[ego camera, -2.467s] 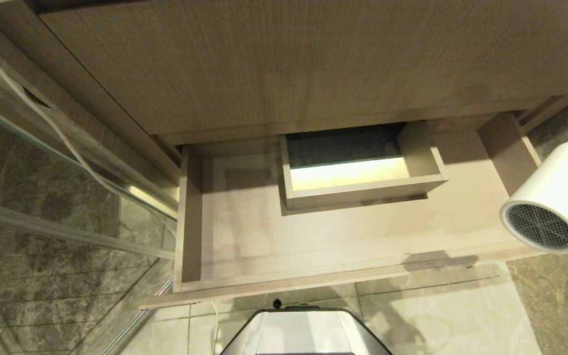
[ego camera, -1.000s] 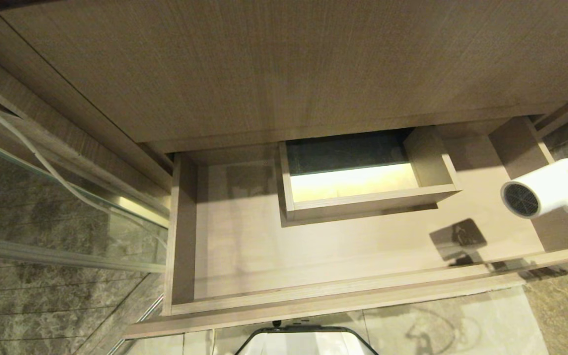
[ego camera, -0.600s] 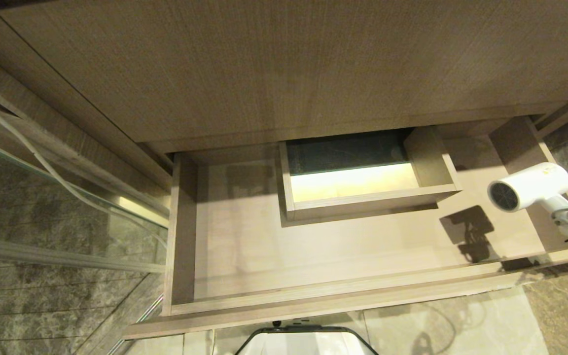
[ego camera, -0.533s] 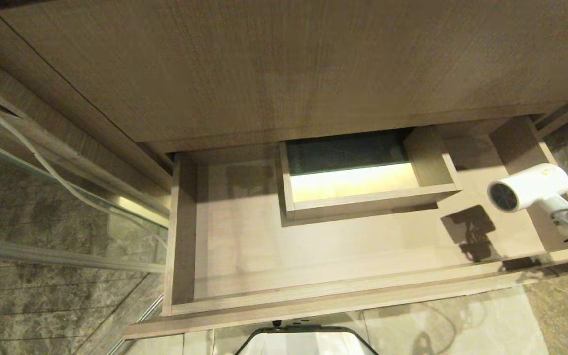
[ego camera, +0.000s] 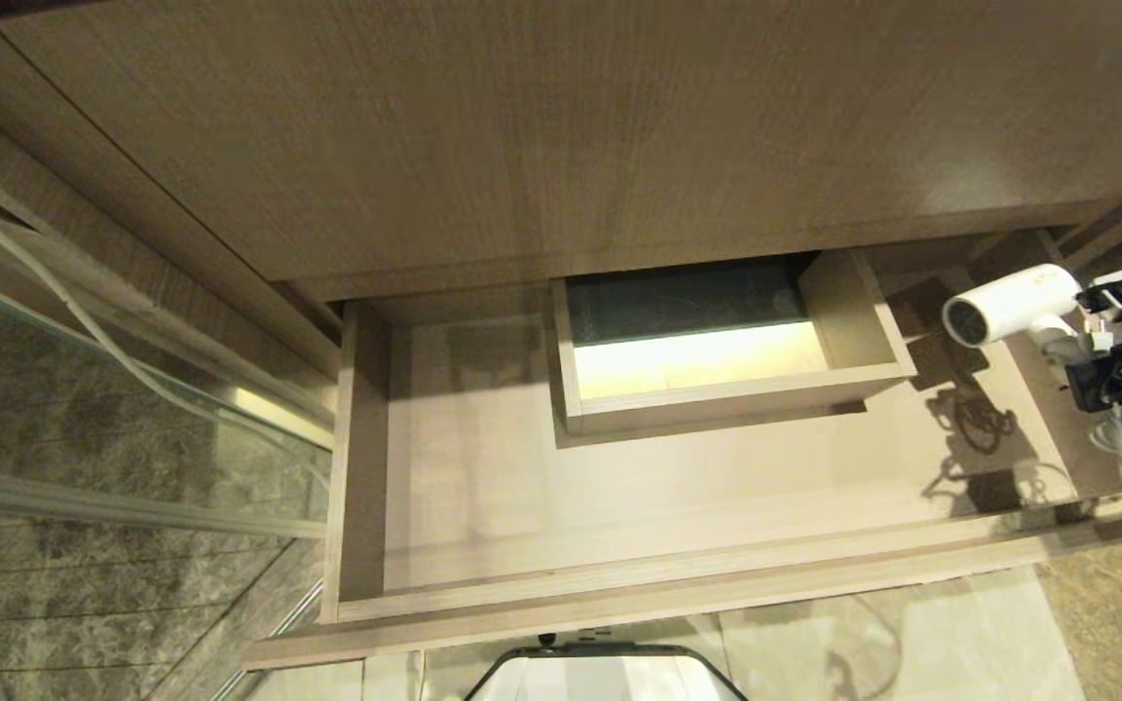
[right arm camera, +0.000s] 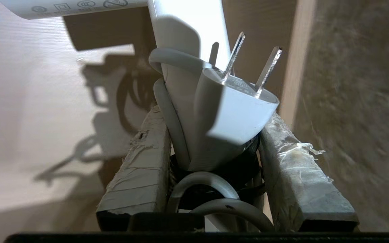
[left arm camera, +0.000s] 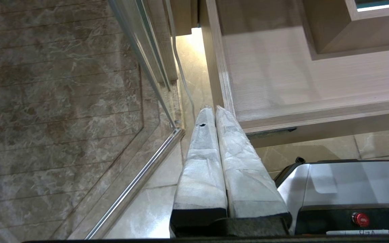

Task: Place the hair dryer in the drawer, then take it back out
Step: Put it into the drawer

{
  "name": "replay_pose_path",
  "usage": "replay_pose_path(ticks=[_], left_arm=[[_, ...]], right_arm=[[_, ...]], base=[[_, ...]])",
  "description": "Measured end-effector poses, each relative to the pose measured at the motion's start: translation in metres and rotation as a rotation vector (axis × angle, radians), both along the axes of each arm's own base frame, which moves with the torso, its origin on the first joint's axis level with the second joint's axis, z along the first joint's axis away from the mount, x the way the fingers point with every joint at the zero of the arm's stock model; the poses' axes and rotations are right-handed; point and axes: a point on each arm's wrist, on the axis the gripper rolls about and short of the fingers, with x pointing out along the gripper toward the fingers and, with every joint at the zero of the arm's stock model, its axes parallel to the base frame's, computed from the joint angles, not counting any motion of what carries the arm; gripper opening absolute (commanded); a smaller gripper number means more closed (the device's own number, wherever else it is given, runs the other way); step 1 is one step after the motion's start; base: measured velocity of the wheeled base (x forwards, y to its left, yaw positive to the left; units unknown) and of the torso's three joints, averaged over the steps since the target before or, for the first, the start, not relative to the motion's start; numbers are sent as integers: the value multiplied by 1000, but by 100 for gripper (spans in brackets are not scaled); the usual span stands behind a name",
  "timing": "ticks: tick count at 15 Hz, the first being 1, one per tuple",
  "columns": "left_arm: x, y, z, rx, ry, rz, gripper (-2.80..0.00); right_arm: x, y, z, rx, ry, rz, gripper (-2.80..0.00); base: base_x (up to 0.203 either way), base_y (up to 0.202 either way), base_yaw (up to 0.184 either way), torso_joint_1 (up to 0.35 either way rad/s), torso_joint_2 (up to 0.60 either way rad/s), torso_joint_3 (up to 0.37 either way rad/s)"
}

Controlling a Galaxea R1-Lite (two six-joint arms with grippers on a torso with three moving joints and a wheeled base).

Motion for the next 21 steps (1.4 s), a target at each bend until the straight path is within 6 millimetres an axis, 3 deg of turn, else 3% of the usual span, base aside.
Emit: replay_pose_path(ticks=[3,7,8,11,15,18,19,21], left_arm=[[0,0,0,-1,0,0,-280],[0,0,0,0,0,0,-280],[0,0,0,0,0,0,-280],[0,0,0,0,0,1,-280],[0,0,0,-1,0,0,-280],[0,0,0,1,0,0,-280],[0,0,0,0,0,1,-280],[0,0,0,0,0,0,-280]], right_arm=[[24,-10,-21,-13,-22,7,-280],[46,-6,-46,-24,-45,38,-280],[51,-4,-51,-28,-48,47,0],[58,-1,-64,-19,-31,63,0],[59,-1,-67,-23,-26,64,0],[51,2,-51,-19,-35,59,0],[44,4,-41,-20,-42,56,-280],[24,11,-19,-13,-52,56,-280]], base=[[0,0,0,0,0,0],[0,0,0,0,0,0],[0,0,0,0,0,0],[0,0,0,0,0,0],[0,0,0,0,0,0],[0,0,0,0,0,0],[0,0,0,0,0,0],[0,0,0,0,0,0]])
